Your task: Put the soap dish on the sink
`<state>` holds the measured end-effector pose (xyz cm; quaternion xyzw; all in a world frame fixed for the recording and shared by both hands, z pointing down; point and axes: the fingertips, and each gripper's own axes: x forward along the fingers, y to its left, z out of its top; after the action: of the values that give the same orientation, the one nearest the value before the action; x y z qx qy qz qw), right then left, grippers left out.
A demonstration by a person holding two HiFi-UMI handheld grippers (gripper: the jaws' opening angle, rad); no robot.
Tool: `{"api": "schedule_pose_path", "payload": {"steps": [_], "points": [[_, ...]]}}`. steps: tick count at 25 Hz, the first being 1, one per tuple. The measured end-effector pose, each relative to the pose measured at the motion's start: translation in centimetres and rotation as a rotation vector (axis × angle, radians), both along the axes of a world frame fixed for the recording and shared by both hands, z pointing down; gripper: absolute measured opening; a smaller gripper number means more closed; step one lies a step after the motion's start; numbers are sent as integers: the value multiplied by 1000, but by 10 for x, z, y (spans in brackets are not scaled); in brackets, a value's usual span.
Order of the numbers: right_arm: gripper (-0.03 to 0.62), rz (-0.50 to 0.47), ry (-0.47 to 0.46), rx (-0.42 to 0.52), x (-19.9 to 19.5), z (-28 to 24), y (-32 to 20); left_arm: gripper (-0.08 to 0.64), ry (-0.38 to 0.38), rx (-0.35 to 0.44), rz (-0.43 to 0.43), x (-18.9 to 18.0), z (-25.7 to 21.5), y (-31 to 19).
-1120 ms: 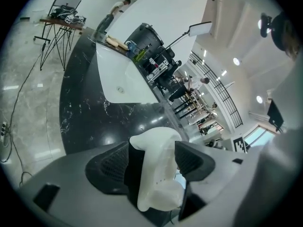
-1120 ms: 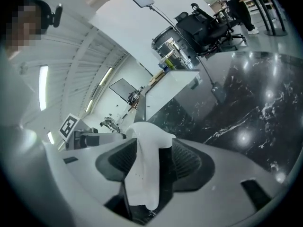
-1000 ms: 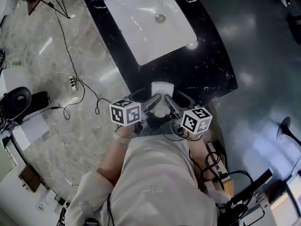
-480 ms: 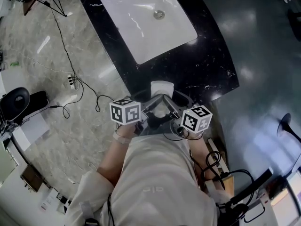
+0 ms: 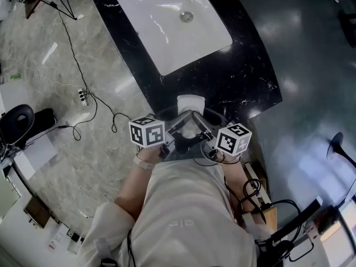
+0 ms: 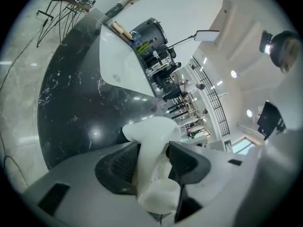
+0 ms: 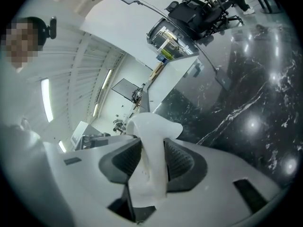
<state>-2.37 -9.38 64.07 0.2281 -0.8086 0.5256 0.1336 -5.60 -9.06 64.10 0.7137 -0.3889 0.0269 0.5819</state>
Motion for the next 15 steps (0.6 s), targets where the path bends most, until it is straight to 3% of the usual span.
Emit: {"api": "schedule_pose_path", "payload": {"steps": [15], "points": [[166, 21, -31, 111, 4, -33, -7, 206, -24, 100, 3, 4, -34, -7]]}}
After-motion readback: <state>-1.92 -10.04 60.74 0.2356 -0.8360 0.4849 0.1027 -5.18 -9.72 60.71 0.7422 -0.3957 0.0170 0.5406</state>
